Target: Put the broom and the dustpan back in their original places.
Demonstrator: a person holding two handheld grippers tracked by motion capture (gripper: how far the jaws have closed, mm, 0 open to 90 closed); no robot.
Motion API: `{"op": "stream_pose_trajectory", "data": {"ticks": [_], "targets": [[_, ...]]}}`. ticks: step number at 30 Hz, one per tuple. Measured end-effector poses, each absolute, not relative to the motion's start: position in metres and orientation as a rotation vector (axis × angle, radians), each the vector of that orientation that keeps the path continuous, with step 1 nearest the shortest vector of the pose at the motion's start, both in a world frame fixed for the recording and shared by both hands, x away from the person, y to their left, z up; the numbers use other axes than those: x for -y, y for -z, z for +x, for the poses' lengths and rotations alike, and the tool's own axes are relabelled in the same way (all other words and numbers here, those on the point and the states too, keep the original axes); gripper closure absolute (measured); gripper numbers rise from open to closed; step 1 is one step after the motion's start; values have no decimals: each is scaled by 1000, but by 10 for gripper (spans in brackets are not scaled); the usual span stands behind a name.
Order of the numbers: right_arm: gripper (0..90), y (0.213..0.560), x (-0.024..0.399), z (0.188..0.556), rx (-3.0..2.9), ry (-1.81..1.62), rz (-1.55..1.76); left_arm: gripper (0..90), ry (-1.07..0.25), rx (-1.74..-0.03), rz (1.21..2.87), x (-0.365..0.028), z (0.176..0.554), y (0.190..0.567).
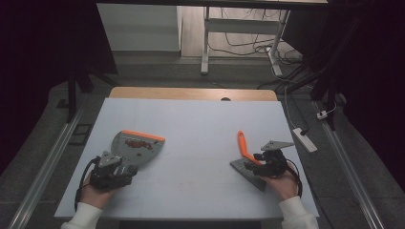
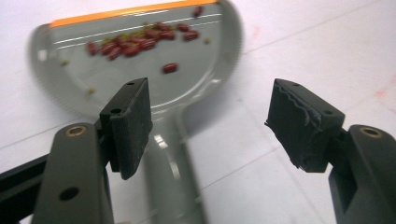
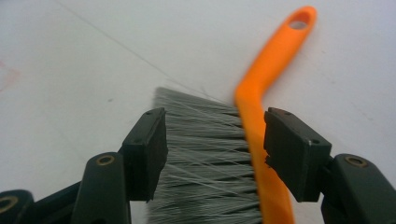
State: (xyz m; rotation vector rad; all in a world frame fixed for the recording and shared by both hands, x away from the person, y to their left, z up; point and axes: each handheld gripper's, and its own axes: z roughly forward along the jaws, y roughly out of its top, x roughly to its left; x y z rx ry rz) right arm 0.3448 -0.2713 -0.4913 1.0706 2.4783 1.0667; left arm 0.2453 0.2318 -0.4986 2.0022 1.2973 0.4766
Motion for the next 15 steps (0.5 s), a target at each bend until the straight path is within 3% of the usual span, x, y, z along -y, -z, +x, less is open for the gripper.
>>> {"op": "stream_pose_trajectory", "data": {"ticks": [15], "targets": [[405, 493, 268, 325, -2510, -1134, 916, 319, -383, -1107, 2117, -215, 267, 507]]}}
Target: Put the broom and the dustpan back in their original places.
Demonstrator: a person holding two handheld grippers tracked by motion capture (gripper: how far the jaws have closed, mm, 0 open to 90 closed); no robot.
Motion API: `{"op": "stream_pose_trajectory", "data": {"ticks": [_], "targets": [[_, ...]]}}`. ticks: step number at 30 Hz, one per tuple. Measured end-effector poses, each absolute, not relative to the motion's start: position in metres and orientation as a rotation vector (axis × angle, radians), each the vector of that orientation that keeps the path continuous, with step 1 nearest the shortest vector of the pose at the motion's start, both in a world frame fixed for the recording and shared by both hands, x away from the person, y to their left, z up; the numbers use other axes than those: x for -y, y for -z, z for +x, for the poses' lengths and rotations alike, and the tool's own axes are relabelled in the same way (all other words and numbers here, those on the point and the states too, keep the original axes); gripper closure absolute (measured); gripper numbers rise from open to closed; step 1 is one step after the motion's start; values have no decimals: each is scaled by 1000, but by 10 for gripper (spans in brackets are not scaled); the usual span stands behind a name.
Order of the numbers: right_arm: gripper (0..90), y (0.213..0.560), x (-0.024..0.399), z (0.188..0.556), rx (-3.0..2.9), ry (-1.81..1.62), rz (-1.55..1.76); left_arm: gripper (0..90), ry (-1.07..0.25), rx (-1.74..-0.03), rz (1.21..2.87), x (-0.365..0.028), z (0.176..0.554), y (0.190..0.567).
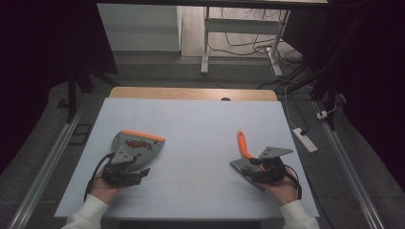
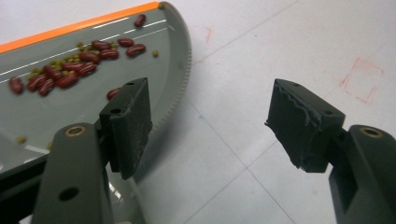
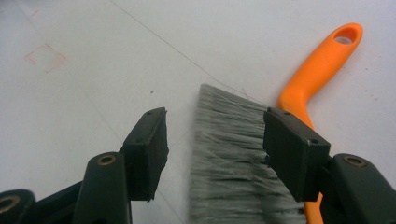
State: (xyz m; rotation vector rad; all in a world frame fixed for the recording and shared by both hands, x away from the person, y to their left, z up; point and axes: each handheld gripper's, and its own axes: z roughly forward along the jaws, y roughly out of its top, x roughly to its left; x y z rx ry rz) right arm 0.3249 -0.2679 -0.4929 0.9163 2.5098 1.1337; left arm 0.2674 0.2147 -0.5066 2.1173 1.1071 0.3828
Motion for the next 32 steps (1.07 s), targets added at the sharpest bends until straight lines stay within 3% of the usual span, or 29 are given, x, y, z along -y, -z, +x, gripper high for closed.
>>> {"op": "stream_pose_trajectory", "data": {"ticks": [8, 32], "targets": [[407, 495, 276, 314, -2467, -1178, 903, 316, -370, -1044, 2163, -210, 262, 511], [406, 497, 276, 314, -2478, -1166, 868, 312, -374, -1078, 2152, -209, 258, 512]]}}
